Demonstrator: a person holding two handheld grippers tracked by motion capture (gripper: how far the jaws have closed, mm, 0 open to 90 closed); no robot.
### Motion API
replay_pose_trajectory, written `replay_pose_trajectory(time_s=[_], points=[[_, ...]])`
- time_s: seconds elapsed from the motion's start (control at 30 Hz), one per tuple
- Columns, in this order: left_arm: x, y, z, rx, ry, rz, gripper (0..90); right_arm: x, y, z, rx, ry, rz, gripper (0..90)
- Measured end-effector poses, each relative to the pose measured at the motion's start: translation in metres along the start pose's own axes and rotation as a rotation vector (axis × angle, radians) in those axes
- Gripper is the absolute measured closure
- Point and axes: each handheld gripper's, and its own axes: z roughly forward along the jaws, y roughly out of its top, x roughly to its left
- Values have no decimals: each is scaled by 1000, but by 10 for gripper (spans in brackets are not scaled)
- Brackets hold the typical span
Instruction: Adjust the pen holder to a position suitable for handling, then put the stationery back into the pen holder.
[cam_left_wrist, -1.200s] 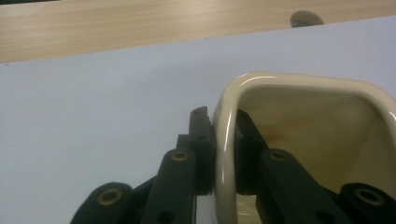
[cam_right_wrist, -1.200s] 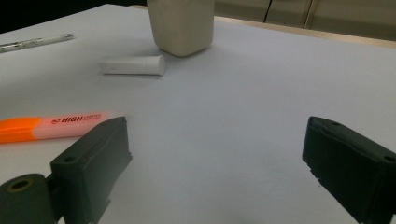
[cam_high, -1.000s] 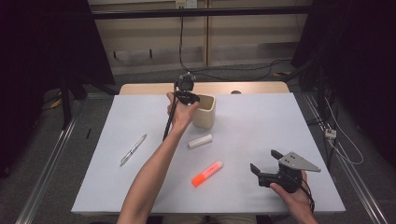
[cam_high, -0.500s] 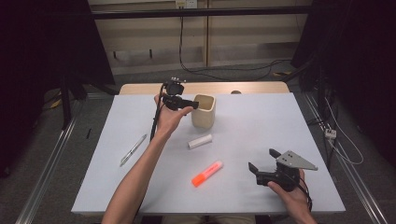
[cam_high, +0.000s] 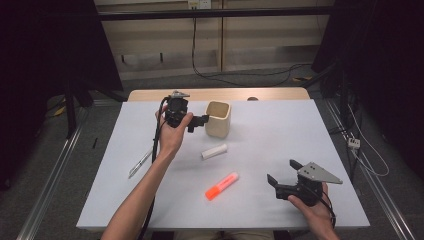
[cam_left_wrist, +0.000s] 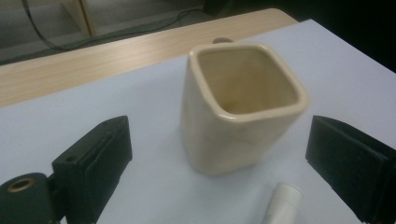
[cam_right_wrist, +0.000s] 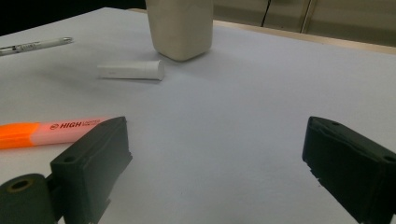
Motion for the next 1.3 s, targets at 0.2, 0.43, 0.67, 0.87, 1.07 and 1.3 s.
replay_pose_trajectory(time_s=[0.2, 0.43, 0.67, 0.87, 1.07, 1.3], points=[[-4, -5, -12, -16, 10, 58, 70, 1, 0, -1, -2, -2, 6, 69], [0, -11, -26, -48, 24, 53, 66, -1, 1, 1, -1, 0, 8, 68], [3, -20, -45, -56, 37, 60, 67, 0, 2, 3, 3, 1, 14, 68], [9, -34, -58, -68, 41, 70, 67, -3, 1, 5, 6, -4, 18, 67], [23, -37, -83, -112, 62, 58, 102, -1, 2, 8, 13, 7, -1, 67], [32, -56, -91, -79, 124, 57, 95, -1, 2, 10, 12, 13, 0, 66]])
